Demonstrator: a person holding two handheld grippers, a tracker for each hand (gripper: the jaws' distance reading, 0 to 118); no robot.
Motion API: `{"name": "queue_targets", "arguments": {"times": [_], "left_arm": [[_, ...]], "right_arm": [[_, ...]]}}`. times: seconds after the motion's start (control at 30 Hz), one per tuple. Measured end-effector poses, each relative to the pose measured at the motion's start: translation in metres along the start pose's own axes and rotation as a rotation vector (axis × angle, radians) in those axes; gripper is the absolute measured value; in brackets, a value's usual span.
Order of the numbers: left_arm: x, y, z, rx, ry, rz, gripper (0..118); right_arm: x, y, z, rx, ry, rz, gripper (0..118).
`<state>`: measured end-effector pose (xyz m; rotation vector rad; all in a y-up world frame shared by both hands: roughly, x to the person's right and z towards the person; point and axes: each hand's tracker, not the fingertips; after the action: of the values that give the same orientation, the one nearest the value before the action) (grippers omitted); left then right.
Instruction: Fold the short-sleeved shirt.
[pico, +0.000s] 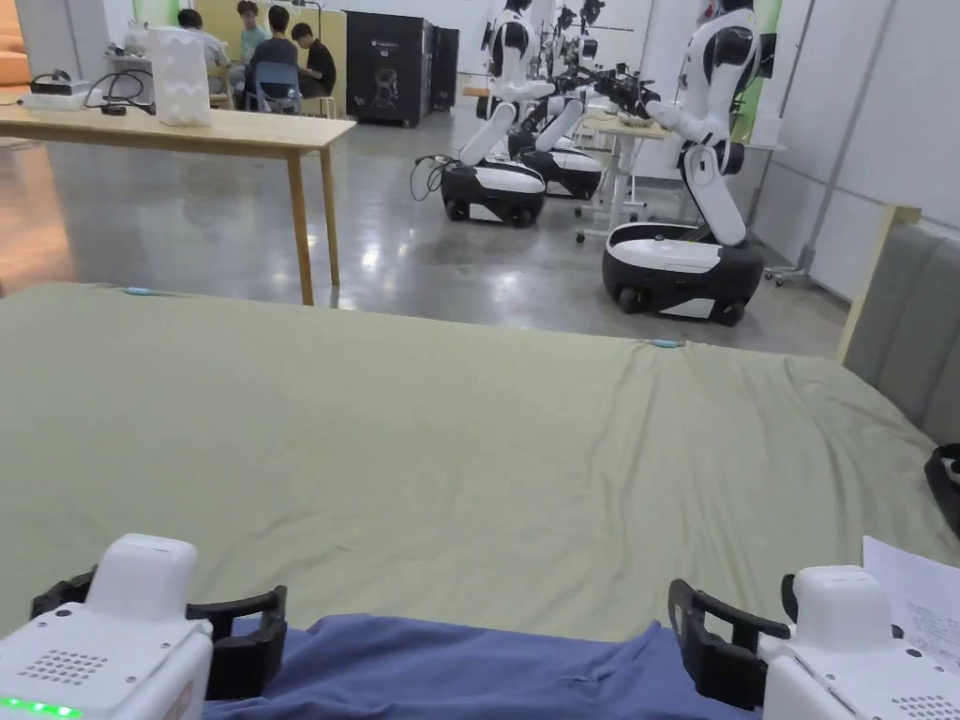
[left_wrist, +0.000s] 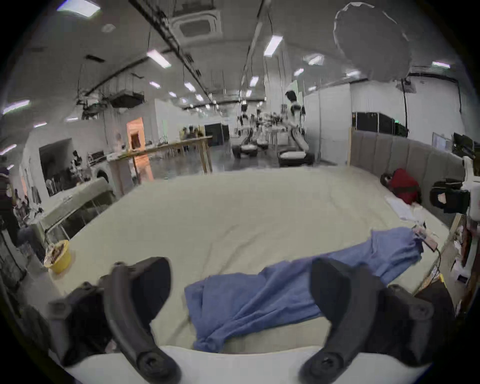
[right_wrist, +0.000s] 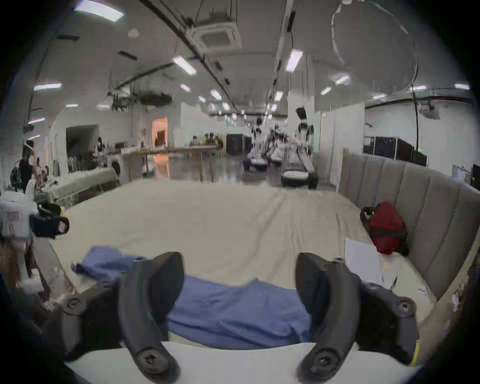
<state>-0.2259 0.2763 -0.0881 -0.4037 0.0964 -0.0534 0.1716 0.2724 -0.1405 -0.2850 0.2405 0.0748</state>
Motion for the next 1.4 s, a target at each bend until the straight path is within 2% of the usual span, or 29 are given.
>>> {"name": "queue_targets", "arguments": {"times": [0.03,0.07,0.1,0.13,0.27,0.4,0.43,0.47,0.5,0.53,0.7,0.77,0.8,0.83,0.87,0.97,1.0,1.03,1.07,1.1,1.13,1.17,1.2,1.33,1.4], "left_arm": [[0.004,-0.002,0.002,0.004,0.003,0.008,85],[0.007,-0.005,0.002,0.024,0.006,0.031,59],[0.004,-0.011,-0.003,0.019,0.004,0.045,25],[0.005,-0.014,-0.008,0.006,0.017,0.046,6],[-0.005,-0.027,-0.021,-0.092,0.000,0.038,6],[-0.049,-0.048,-0.028,-0.129,-0.052,0.217,7],[-0.067,-0.057,-0.031,-0.142,-0.099,0.298,19],[-0.083,-0.066,-0.034,-0.161,-0.135,0.380,51],[-0.096,-0.075,-0.037,-0.177,-0.140,0.439,95],[-0.107,-0.083,-0.040,-0.192,-0.147,0.497,118],[-0.158,-0.126,-0.064,-0.237,-0.252,0.773,118],[-0.168,-0.144,-0.087,-0.290,-0.341,0.904,118],[-0.156,-0.145,-0.087,-0.317,-0.398,0.970,118],[-0.152,-0.158,-0.102,-0.338,-0.541,1.085,118],[-0.146,-0.167,-0.115,-0.331,-0.621,1.181,118],[-0.116,-0.156,-0.124,-0.186,-0.761,1.302,116],[-0.114,-0.156,-0.128,-0.198,-0.675,1.282,112],[-0.111,-0.155,-0.134,-0.207,-0.623,1.271,82],[-0.115,-0.159,-0.145,-0.249,-0.534,1.261,36],[-0.111,-0.161,-0.150,-0.333,-0.419,1.223,10],[-0.108,-0.164,-0.151,-0.355,-0.409,1.201,9],[-0.107,-0.159,-0.144,-0.281,-0.473,1.205,9],[-0.107,-0.151,-0.141,-0.251,-0.447,1.180,9],[-0.128,-0.117,-0.120,-0.174,-0.223,0.909,9],[-0.127,-0.091,-0.101,-0.141,-0.094,0.708,9]], "right_arm": [[-0.006,-0.001,0.000,0.000,0.000,-0.018,68],[-0.017,0.003,0.004,0.005,-0.015,-0.027,39],[-0.023,0.000,0.003,0.015,-0.049,-0.018,8],[-0.028,-0.003,0.002,0.033,-0.082,0.013,3],[-0.036,-0.009,-0.006,0.001,-0.057,0.022,3],[-0.035,-0.013,-0.005,-0.008,-0.049,0.006,3],[-0.035,-0.015,-0.007,-0.018,-0.047,-0.013,3],[-0.034,-0.017,-0.009,-0.026,-0.045,-0.034,3],[-0.035,-0.019,-0.010,-0.031,-0.035,-0.056,3],[-0.036,-0.021,-0.012,-0.035,-0.029,-0.068,3],[-0.043,-0.026,-0.021,-0.063,-0.026,-0.072,3],[-0.043,-0.028,-0.025,-0.073,-0.018,-0.088,3],[-0.044,-0.028,-0.027,-0.076,-0.015,-0.092,3],[-0.045,-0.028,-0.028,-0.078,-0.013,-0.095,3],[-0.045,-0.027,-0.029,-0.081,-0.011,-0.098,3],[-0.047,-0.026,-0.032,-0.088,-0.005,-0.099,3],[-0.047,-0.025,-0.032,-0.089,-0.008,-0.094,3],[-0.047,-0.024,-0.032,-0.092,-0.009,-0.091,3],[-0.046,-0.023,-0.033,-0.095,-0.007,-0.092,3],[-0.045,-0.022,-0.033,-0.099,-0.005,-0.094,3],[-0.043,-0.023,-0.035,-0.106,-0.001,-0.098,3],[-0.041,-0.023,-0.036,-0.116,0.007,-0.105,3],[-0.040,-0.023,-0.037,-0.125,0.012,-0.109,3],[-0.038,-0.024,-0.040,-0.157,0.016,-0.104,3],[-0.039,-0.024,-0.038,-0.160,0.027,-0.111,3]]}}
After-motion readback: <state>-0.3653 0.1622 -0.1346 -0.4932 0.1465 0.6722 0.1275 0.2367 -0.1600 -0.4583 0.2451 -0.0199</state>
